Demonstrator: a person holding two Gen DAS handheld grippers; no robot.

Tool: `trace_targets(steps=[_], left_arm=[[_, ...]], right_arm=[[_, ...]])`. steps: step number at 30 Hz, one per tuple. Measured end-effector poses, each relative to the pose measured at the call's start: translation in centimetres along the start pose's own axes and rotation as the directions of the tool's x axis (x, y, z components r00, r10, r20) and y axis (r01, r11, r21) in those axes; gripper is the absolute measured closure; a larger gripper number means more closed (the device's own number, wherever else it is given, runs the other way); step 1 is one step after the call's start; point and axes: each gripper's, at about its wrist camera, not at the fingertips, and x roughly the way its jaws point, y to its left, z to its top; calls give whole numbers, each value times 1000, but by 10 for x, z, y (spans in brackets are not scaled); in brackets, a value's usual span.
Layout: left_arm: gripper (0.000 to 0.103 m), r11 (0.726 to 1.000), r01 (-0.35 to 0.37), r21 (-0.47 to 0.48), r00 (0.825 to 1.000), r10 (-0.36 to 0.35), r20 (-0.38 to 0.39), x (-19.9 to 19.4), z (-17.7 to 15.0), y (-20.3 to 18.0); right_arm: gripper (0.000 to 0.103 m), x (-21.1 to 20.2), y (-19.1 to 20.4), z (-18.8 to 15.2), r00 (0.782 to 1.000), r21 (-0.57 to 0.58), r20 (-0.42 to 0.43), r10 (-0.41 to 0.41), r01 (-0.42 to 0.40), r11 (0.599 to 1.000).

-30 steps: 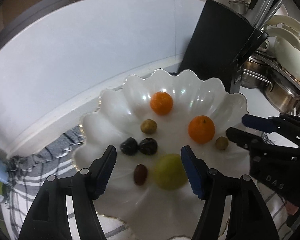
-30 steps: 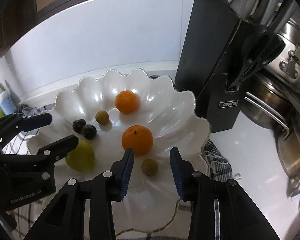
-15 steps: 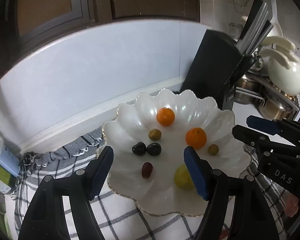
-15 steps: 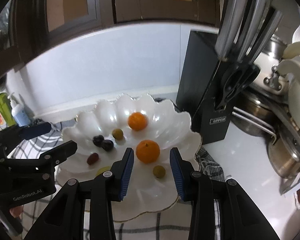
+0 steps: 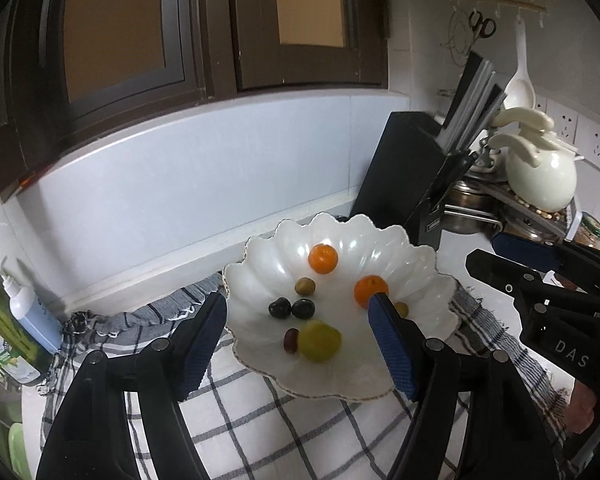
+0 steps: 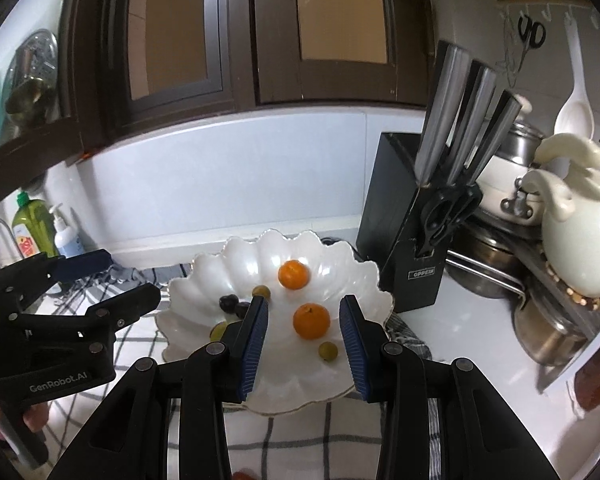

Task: Organize fruits
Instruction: 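Withdraw both open tools from the bowl toward the dark grape and red date on the cloth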

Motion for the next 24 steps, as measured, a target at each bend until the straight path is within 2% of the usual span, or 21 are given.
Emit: trace_targets(steps=[7,13,24], left_arm=[[28,1000,-3,22,999,2,35,-29,-7,-6],[28,1000,11,24,999,-12,31,-46,-17,-8],[28,998,22,59,999,-23,25,-65,-40,-18]], right_arm=[[64,-29,5,-5,999,-6,37,7,-7,1000],[64,-49,13,-15,999,-21,50,7,-6,1000],[64,-68,18,-38,999,-31,27,21,-20,999]])
